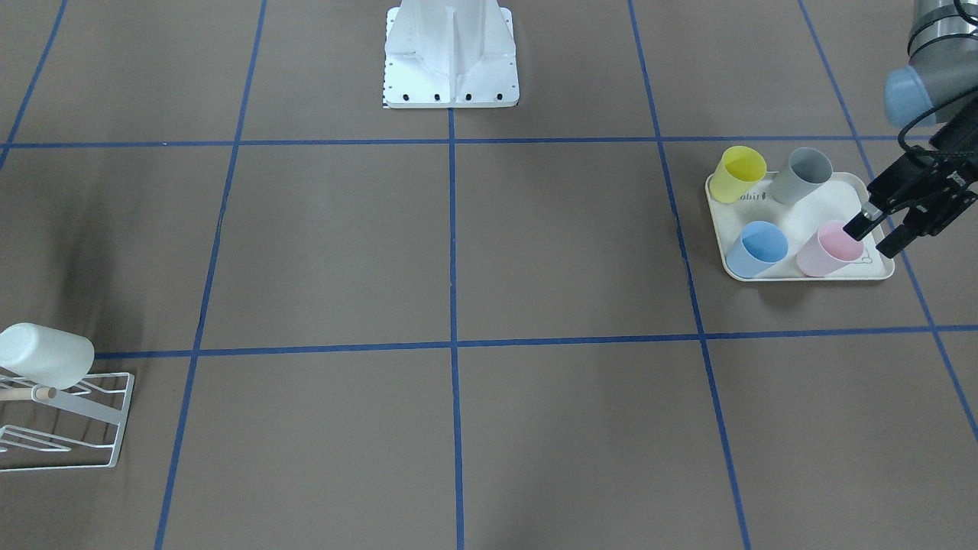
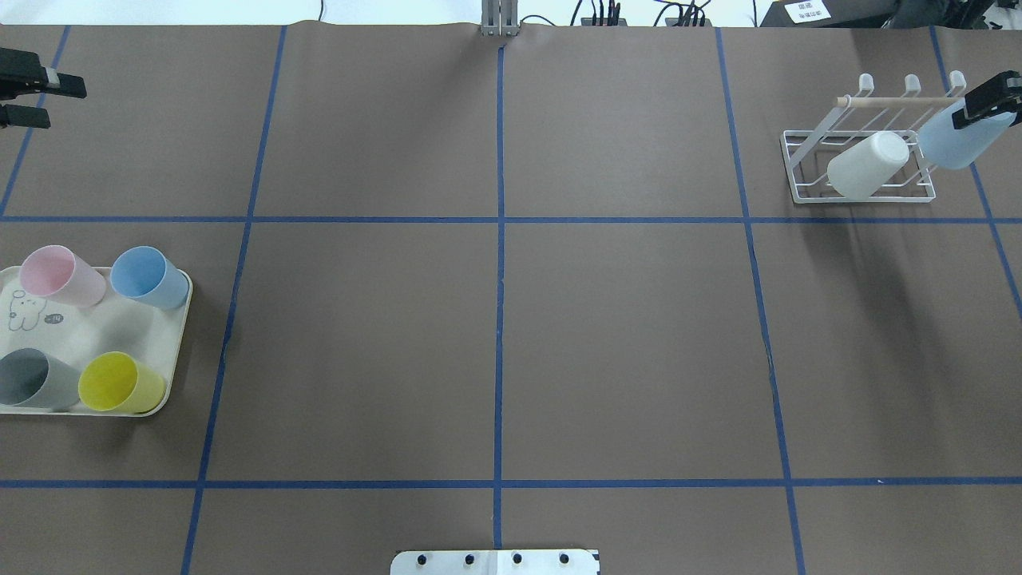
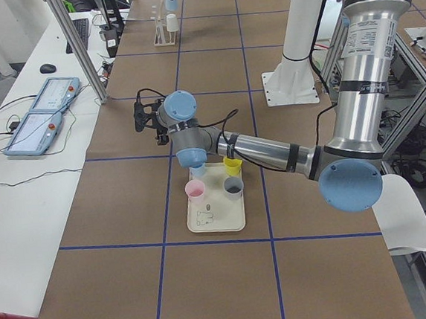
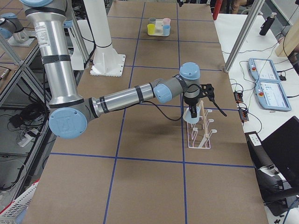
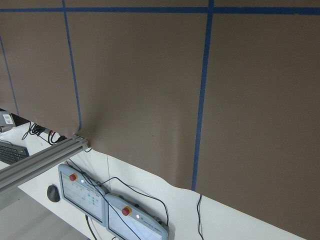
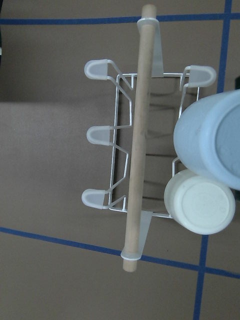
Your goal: Transfer IKEA cup to right arm and place on rack
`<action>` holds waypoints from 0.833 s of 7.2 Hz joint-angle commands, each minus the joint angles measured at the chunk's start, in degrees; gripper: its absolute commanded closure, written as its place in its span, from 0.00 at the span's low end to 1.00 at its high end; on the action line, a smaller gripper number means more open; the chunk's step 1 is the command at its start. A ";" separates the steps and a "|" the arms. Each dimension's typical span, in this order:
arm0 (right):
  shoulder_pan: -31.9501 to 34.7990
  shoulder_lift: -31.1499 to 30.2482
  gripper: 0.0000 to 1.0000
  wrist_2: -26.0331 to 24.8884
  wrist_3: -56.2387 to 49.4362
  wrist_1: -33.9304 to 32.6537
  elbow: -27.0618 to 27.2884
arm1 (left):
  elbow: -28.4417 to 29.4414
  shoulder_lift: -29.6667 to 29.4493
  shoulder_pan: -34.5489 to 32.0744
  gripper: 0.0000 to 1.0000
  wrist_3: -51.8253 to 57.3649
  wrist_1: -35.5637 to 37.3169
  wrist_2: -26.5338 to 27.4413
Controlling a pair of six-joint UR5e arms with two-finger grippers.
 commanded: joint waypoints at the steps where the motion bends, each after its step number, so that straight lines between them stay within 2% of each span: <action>1: -0.66 0.44 0.82 -0.01 0.14 0.02 -0.94 | -0.03 0.00 0.01 0.00 0.00 0.00 0.00; 4: -1.01 0.61 0.82 -0.01 -0.04 0.02 -2.43 | -0.03 0.00 0.01 0.00 -0.09 0.00 0.00; 6: -1.19 2.72 0.82 -0.01 -0.04 0.19 -5.41 | -0.03 0.96 0.18 0.00 0.00 0.00 0.00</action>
